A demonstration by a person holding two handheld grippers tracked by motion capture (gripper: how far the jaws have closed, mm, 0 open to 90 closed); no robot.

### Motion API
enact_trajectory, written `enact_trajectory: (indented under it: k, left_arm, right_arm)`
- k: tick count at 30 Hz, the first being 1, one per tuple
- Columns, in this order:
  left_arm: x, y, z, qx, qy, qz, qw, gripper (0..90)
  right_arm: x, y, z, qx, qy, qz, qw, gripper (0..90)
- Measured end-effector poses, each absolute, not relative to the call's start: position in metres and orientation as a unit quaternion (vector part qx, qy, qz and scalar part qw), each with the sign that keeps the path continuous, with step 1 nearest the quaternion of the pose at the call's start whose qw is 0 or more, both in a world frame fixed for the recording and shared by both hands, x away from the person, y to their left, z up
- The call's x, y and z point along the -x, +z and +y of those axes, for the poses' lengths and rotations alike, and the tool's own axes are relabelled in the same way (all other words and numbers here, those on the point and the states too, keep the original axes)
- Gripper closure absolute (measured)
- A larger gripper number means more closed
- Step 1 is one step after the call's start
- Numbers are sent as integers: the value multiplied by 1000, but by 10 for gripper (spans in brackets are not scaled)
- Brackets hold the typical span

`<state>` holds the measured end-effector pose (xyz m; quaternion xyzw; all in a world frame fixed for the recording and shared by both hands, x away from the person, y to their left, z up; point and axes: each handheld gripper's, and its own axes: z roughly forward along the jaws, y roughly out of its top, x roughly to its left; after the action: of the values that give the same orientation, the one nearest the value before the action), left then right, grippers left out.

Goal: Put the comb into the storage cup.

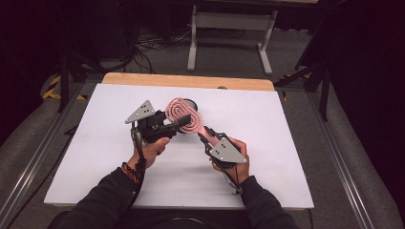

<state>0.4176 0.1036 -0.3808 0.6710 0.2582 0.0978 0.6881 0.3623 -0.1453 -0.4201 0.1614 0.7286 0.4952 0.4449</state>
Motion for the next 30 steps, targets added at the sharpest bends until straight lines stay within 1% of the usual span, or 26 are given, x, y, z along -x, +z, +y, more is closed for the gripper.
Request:
enact_trajectory:
  k: [6,14,15,17,20,23,28,30]
  left_arm:
    - [-417,-377,100,-662,93,252,699,559]
    - [-417,-374,97,-653,86,245,712,609]
    - [-417,-372,95,-652,92,247,711,626]
    - [-418,-371,95,-652,96,246,711,628]
    - [-419,-368,96,-654,102,245,709,630]
    - [-419,-365,96,-658,107,242,704,630]
    - [-419,-360,99,-665,117,237,699,631]
    - [-418,-357,100,-666,123,236,697,630]
  right_arm:
    - [-362,-421,-145,-165,490,724,457,699]
    - [-362,-421,-145,-172,494,718,460,690]
    - [-362,-421,-146,-172,496,718,457,673]
    - [-361,-420,-146,-172,501,715,456,636]
    - [-360,-418,-148,-175,509,711,452,538]
    - [-359,-416,-152,-177,515,712,443,503]
    - [-356,-414,-163,-182,520,718,425,375]
    - [-356,-415,-167,-183,520,721,420,345]
